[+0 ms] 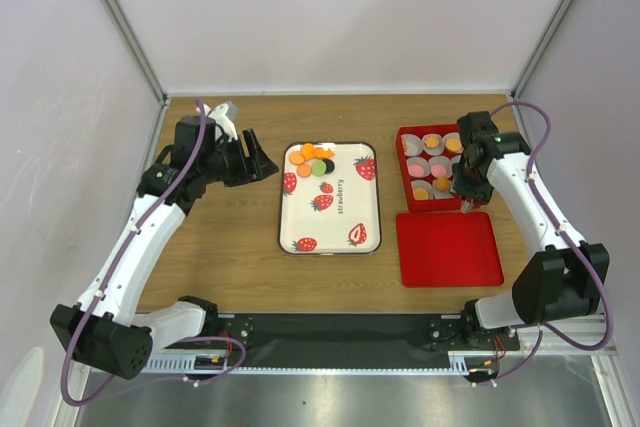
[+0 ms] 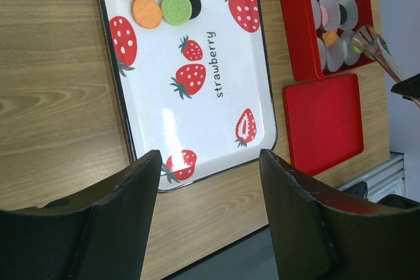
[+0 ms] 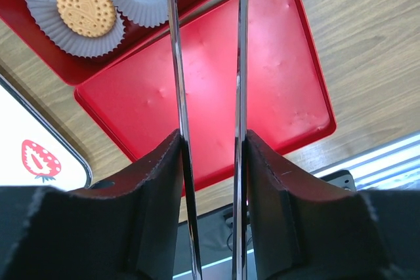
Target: Pack the cookies
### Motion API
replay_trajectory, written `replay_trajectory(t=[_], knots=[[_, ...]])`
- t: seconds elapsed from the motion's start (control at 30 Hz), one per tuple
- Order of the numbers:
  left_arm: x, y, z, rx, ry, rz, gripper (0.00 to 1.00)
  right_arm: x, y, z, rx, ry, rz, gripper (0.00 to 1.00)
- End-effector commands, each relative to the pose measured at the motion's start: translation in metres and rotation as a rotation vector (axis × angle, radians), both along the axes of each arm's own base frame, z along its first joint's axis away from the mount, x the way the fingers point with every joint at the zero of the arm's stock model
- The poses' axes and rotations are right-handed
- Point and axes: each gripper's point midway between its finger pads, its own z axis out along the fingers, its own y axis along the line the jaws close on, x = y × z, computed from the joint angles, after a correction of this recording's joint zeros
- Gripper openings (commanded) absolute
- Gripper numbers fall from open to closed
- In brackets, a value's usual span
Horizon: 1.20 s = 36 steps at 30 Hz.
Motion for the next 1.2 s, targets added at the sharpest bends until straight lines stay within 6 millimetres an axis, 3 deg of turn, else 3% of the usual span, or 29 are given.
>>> replay_trajectory(t=[0.0, 0.7, 0.83, 0.93, 1.07, 1.1, 1.17], knots=[[0.004, -0.003, 0.007, -0.024, -0.022, -0.004, 0.67, -0.003, -0.007, 0.009, -0.023, -0.018, -0.001, 0.44], [0.004, -0.005, 0.008, -0.035, -0.022, -0.012, 0.67, -0.005, -0.006, 0.017, -0.014, -0.03, 0.011, 0.49], [0.004, -0.006, 0.011, -0.04, -0.03, -0.015, 0.67, 0.005, 0.001, 0.032, 0.023, -0.076, 0.026, 0.44], [0.006, -0.006, 0.018, -0.045, -0.048, -0.018, 0.67, 0.025, 0.019, 0.056, 0.068, -0.145, 0.068, 0.39], [0.014, -0.008, 0.046, -0.074, -0.11, 0.002, 0.67, 0.059, 0.081, 0.079, 0.149, -0.227, 0.204, 0.38], [0.016, -0.008, 0.056, -0.089, -0.136, 0.006, 0.67, 0.064, 0.11, 0.083, 0.159, -0.251, 0.275, 0.38], [0.018, -0.01, 0.075, -0.128, -0.166, 0.026, 0.67, 0.083, 0.149, 0.084, 0.197, -0.265, 0.35, 0.37]])
